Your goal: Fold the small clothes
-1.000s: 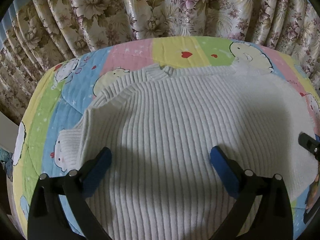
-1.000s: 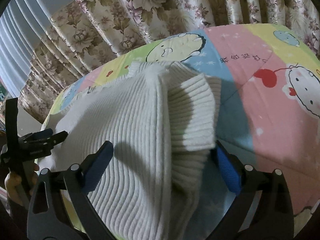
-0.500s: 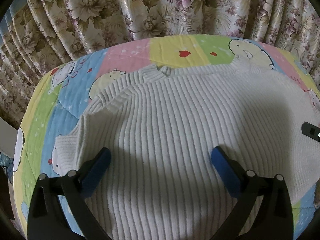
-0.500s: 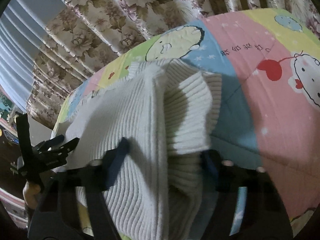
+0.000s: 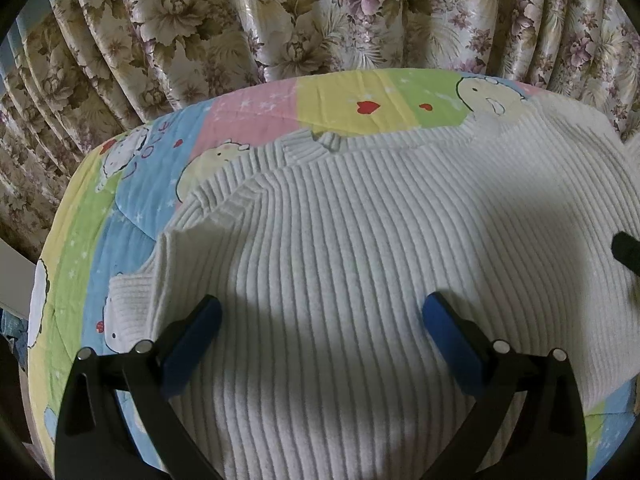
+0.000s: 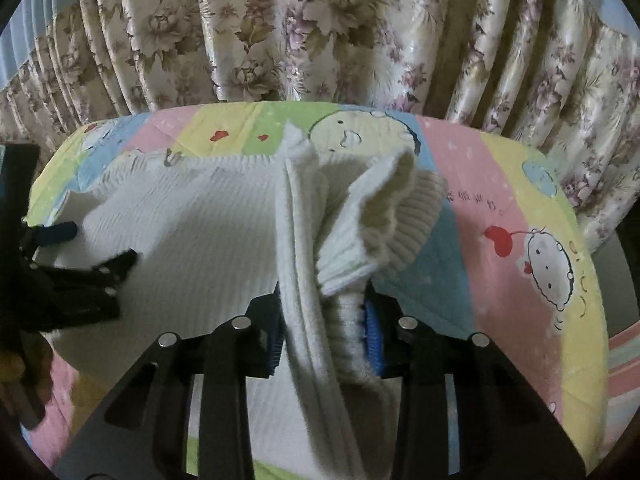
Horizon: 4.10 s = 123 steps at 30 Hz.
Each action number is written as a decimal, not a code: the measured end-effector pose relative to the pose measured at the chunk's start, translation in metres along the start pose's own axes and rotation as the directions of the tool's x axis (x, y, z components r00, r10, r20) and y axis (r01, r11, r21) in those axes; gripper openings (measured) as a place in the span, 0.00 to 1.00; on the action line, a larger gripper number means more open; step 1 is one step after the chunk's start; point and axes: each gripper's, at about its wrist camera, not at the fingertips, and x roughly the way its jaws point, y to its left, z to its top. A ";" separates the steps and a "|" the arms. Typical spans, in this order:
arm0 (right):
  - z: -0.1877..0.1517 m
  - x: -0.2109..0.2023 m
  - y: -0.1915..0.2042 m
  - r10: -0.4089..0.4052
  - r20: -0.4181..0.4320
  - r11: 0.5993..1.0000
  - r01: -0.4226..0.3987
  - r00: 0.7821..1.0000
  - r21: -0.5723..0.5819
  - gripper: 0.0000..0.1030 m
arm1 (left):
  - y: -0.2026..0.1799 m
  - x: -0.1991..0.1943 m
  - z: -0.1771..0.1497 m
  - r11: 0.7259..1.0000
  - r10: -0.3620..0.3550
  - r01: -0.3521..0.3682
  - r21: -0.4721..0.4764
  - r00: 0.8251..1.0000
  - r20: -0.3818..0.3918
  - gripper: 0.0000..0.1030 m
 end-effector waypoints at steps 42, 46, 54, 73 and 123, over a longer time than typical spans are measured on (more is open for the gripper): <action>0.022 -0.086 0.163 0.333 -0.007 0.915 -0.325 0.943 -0.238 0.68 | 0.210 -0.060 -0.050 0.977 -0.039 0.039 -0.210 0.999 0.006 0.99; 0.024 -0.067 0.116 0.244 -0.004 0.963 -0.243 0.970 -0.115 0.68 | 0.183 -0.065 -0.031 0.970 -0.131 0.134 -0.204 0.991 0.026 0.99; 0.015 -0.047 0.087 0.194 -0.007 0.979 -0.194 0.981 -0.055 0.67 | 0.128 -0.062 0.002 0.978 -0.167 0.169 -0.123 0.986 0.025 0.99; 0.008 -0.021 0.094 0.147 0.004 0.985 -0.146 0.989 -0.094 0.65 | 0.094 -0.045 0.000 0.966 -0.235 0.234 0.107 0.972 -0.002 0.18; -0.012 -0.014 0.090 0.277 -0.012 0.954 -0.276 0.961 -0.118 0.78 | 0.142 -0.075 -0.068 0.978 -0.208 0.208 -0.017 0.978 0.017 0.91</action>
